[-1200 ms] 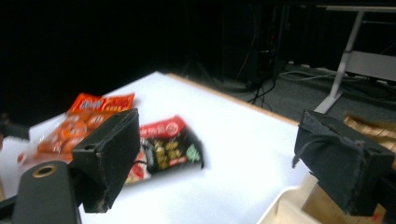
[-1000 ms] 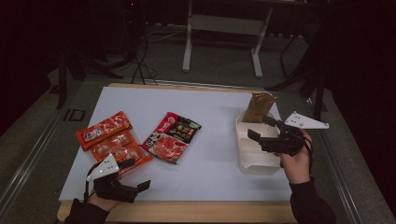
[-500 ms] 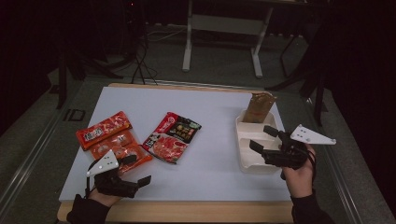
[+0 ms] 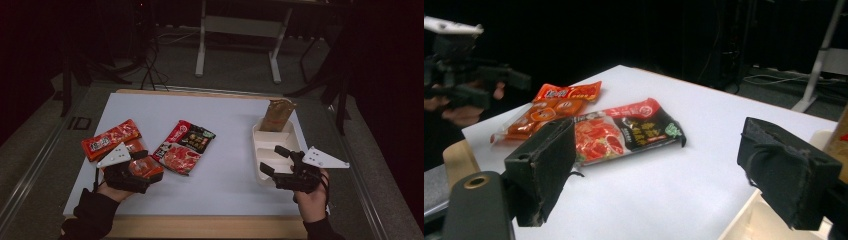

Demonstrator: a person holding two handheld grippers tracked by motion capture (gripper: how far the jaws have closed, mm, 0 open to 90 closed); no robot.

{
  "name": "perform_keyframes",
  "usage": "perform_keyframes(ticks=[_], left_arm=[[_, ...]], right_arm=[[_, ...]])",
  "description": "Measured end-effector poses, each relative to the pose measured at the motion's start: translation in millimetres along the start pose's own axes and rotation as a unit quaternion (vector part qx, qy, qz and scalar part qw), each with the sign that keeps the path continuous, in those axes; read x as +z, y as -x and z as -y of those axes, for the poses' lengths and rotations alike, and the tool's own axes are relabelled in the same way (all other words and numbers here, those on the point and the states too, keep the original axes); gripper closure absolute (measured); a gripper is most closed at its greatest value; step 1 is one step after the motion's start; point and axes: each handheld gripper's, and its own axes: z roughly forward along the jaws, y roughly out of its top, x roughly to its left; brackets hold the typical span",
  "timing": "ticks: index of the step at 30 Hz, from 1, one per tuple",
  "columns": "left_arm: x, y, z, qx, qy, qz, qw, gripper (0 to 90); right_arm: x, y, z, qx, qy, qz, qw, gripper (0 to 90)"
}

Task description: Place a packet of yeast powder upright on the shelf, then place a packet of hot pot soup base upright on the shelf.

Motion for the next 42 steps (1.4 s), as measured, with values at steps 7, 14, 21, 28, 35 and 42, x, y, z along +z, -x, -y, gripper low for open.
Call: perform_keyframes(ticks=[7,14,21,28,35,42], left_arm=[[12.1,-17.3,-7.0,-0.002,-0.015,-0.012,0.9998,5.5],[22.7,-32.8,-16.8,0.002,-0.020,-0.032,0.9993,15.6],[30.6,-47.9,-27.0,-0.006,-0.020,-0.045,0.9988,44.5],[49.6,-67.4,-30.6,-0.010,-0.068,-0.089,0.9936,70.8],[70.3,-84.9,-25.1,-0.032,-0.112,-0.116,0.9863,89.8],[92.7,-97.4,-22.1,-0.037,-0.164,-0.140,0.9758,90.0]], right_arm=[[0.4,-0.9,0.8,-0.002,0.001,-0.004,1.0000,15.6],[-2.6,-3.5,-1.5,-0.008,0.009,-0.004,0.9999,15.6],[-4.5,-5.2,-0.2,-0.001,0.008,-0.013,0.9999,15.6],[-5.1,-5.8,4.8,0.009,0.004,-0.022,0.9997,15.7],[-5.2,-7.5,6.0,0.008,0.004,-0.029,0.9995,15.7],[-3.2,-8.2,6.7,0.008,0.001,-0.034,0.9994,15.7]])
